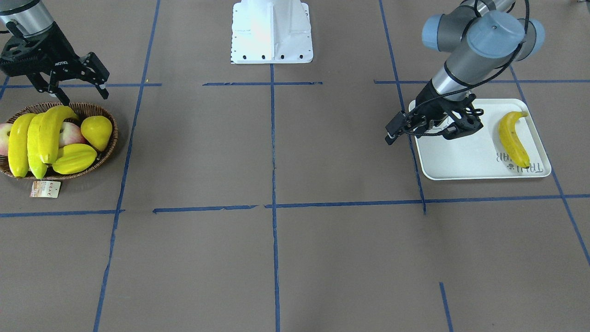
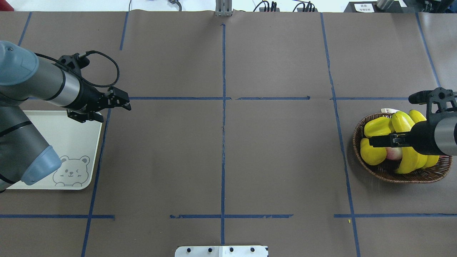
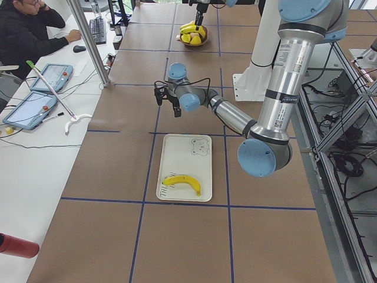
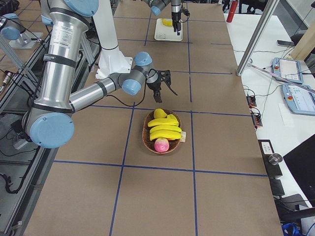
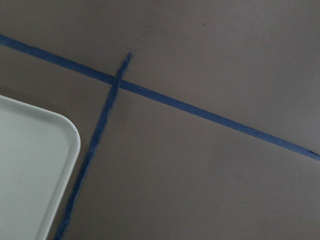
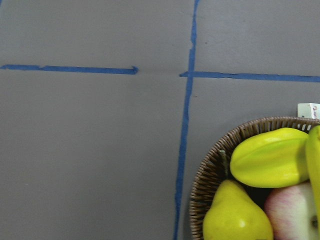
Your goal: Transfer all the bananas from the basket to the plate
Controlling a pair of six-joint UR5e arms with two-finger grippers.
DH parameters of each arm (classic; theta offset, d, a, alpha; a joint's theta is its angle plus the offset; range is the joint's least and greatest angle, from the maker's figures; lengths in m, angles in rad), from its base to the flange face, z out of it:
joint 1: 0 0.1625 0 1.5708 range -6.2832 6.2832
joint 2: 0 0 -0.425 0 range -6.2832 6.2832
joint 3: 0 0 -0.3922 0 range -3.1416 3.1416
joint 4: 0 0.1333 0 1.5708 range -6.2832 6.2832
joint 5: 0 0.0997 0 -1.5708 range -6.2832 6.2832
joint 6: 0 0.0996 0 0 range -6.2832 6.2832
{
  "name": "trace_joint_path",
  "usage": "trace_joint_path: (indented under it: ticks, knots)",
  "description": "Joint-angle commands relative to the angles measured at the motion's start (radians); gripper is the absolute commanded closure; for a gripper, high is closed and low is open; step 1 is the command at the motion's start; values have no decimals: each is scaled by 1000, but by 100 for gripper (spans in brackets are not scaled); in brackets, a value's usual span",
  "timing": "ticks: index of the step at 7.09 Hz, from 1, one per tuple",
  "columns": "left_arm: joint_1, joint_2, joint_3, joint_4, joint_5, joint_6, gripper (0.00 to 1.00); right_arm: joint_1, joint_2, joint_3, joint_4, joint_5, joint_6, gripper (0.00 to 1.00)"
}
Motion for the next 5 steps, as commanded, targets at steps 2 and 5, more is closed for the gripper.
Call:
trace_joint_path:
  ticks: [2,5]
  knots:
    - [48,-46,6,1,30,-46,1,124,-24,-87,4,76,-114,1]
    - [51,-46,10,0,38,-46,1,138,-37,-135,1,75,-130,1]
